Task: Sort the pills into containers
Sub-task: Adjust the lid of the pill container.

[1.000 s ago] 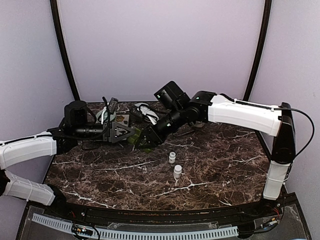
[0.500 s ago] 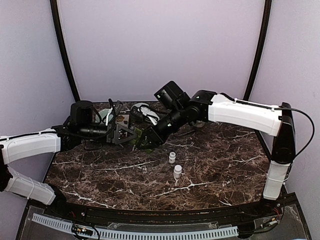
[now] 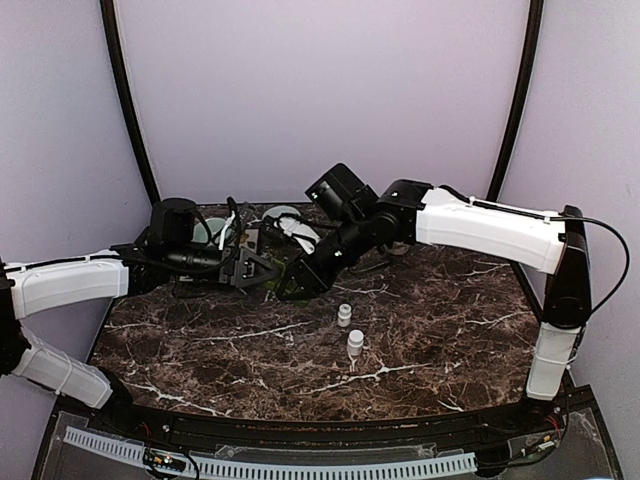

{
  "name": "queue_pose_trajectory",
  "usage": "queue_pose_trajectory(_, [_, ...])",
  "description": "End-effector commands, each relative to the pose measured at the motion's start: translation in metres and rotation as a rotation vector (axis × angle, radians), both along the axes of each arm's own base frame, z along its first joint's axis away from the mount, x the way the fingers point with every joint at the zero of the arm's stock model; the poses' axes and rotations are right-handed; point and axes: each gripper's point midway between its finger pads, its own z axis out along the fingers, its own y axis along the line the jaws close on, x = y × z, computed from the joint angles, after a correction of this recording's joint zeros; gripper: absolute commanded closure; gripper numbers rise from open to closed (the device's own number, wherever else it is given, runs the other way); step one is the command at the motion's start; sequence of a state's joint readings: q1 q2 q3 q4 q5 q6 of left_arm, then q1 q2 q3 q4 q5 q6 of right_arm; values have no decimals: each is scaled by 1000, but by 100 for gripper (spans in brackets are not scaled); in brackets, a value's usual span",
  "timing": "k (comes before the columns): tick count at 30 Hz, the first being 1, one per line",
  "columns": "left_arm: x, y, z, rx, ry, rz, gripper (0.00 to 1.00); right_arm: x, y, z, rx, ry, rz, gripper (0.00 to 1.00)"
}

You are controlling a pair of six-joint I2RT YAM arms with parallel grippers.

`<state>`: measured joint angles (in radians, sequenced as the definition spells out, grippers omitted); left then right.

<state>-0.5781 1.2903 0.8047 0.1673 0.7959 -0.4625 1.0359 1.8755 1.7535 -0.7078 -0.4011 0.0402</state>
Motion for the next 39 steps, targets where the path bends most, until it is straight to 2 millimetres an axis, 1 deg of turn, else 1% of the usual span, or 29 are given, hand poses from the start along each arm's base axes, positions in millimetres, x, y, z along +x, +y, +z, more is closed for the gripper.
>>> queue_pose_trajectory(1, [11, 0, -1, 24, -13, 35, 45, -15, 11, 20, 50, -57, 69, 100])
queue_pose_trajectory(11, [16, -3, 5, 4, -12, 41, 45, -24, 9, 15, 14, -107, 91, 100])
queue_pose_trajectory(20, [14, -4, -1, 6, 14, 33, 45, -28, 9, 17, 0, -159, 84, 100])
queue_pose_trajectory(30, [8, -2, -13, 24, 65, 22, 48, -21, 7, 19, -38, -284, 37, 100])
queue_pose_trajectory(34, [8, -2, -15, 28, 77, 17, 48, -19, 5, 20, -40, -324, 23, 100])
queue_pose_trajectory(39, [7, -5, -18, 32, 102, -3, 49, -18, 3, 16, -61, -366, 17, 100])
